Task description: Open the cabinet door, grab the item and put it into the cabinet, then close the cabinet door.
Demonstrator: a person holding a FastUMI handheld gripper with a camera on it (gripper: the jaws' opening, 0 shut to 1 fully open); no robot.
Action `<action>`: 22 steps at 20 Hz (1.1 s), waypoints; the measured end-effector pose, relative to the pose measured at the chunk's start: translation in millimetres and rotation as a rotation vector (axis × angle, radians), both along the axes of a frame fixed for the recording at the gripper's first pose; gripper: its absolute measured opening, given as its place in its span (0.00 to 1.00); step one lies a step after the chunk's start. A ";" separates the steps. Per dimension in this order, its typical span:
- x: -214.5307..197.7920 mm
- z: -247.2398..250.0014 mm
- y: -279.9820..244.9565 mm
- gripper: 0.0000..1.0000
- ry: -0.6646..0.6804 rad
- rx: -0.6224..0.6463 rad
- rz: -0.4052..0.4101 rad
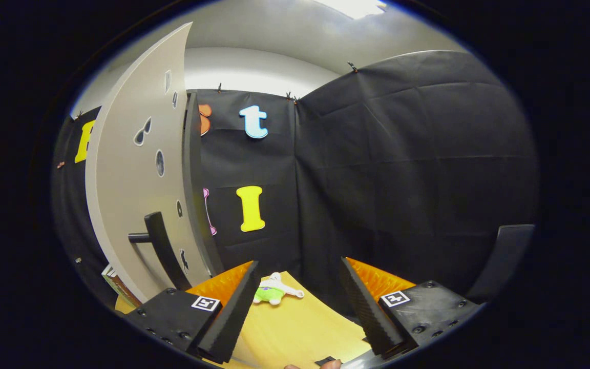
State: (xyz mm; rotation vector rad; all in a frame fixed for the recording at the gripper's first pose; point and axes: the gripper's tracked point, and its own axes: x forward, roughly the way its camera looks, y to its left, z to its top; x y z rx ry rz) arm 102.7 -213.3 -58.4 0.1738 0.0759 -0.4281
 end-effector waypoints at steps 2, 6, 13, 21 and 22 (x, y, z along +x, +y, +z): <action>3.8 -3.4 15.3 0.98 -0.007 0.026 0.040; 8.0 -7.9 30.1 0.95 0.001 0.012 0.075; 8.6 -7.9 60.0 0.97 0.019 0.033 0.130; 25.2 -7.1 178.7 0.97 0.014 0.080 0.326; 30.0 -8.0 194.3 0.97 0.014 0.090 0.350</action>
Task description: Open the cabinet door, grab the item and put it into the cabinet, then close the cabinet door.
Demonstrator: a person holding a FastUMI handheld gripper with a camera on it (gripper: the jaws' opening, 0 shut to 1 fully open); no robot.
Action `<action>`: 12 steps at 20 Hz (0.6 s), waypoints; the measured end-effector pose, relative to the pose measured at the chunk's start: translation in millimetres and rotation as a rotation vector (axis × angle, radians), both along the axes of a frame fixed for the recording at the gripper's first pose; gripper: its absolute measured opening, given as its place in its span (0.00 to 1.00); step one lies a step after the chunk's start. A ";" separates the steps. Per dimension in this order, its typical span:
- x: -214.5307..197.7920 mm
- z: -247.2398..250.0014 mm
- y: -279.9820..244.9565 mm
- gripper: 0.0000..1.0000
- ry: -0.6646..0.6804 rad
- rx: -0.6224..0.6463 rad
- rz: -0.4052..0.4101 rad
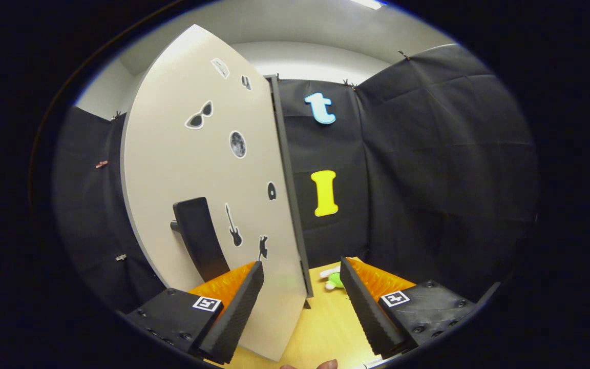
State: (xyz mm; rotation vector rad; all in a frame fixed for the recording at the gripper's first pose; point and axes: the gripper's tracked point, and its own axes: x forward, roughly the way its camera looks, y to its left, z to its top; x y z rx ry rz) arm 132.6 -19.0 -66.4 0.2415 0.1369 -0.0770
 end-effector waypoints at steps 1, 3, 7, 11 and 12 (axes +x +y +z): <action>6.1 -0.9 15.2 0.97 0.001 0.009 0.022; 18.8 -2.2 43.5 0.97 0.002 0.018 0.058; 43.1 -15.5 98.0 0.97 0.048 0.027 0.148; 55.4 -27.5 117.5 0.97 0.071 0.028 0.167; 57.7 -28.0 121.0 0.97 0.070 0.022 0.170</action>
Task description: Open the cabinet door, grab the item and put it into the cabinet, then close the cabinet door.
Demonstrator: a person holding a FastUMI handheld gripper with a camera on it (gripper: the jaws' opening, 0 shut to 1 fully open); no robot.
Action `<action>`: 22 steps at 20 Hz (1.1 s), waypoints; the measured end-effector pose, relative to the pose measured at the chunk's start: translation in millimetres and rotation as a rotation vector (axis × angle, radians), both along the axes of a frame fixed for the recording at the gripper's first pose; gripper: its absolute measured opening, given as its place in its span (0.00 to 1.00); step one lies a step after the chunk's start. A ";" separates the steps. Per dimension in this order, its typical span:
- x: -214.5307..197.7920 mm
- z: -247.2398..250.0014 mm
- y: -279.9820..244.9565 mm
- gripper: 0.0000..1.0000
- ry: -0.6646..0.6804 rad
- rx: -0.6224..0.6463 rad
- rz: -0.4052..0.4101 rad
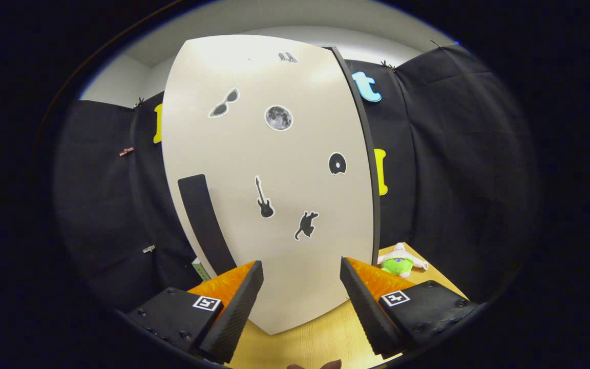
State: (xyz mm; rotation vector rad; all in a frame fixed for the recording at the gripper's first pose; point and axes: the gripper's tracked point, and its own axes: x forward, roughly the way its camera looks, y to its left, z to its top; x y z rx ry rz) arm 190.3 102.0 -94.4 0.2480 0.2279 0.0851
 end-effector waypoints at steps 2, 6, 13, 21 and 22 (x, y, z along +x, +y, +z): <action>-0.9 1.8 7.4 0.97 -0.004 -0.029 0.003; -7.4 18.6 2.8 0.97 -0.030 -0.068 -0.023; -8.2 19.7 -24.3 0.97 -0.041 -0.065 -0.057; -15.8 20.9 -40.3 0.97 -0.058 -0.121 -0.098; -17.0 20.1 -39.3 0.97 -0.059 -0.132 -0.094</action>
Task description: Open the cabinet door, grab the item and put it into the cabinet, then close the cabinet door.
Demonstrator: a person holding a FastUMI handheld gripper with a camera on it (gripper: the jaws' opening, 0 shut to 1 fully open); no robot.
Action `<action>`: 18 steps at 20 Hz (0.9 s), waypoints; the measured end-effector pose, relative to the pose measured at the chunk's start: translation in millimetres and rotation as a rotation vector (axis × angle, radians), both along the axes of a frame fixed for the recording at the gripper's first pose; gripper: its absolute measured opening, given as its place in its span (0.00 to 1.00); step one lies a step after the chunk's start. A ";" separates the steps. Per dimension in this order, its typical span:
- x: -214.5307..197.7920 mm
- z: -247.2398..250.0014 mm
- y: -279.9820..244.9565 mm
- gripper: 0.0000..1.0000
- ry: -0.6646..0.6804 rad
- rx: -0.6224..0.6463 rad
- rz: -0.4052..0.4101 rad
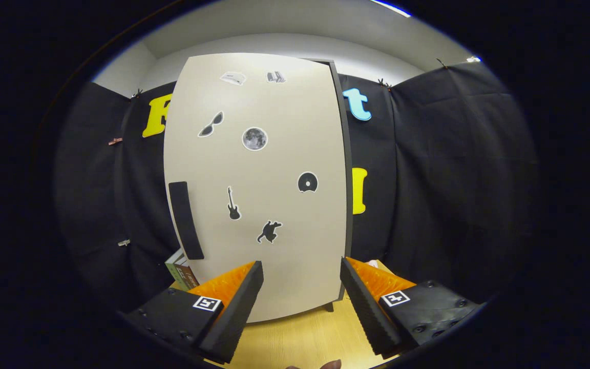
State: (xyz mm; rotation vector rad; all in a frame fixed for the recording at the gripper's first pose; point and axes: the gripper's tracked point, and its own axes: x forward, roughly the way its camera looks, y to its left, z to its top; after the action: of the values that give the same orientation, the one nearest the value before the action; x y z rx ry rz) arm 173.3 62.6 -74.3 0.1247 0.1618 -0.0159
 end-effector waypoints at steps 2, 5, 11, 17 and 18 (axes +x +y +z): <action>-5.1 0.8 2.2 0.97 -0.001 -0.014 0.009; -9.6 5.2 7.9 0.97 -0.004 0.002 0.019; -20.5 21.4 12.6 0.97 -0.034 0.015 0.027; -32.7 30.7 10.5 0.97 -0.054 0.006 0.030; -33.1 30.4 9.9 0.97 -0.053 0.007 0.033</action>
State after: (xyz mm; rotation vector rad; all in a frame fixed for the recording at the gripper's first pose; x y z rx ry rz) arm 140.2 72.5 -43.9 0.1291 0.1107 0.0210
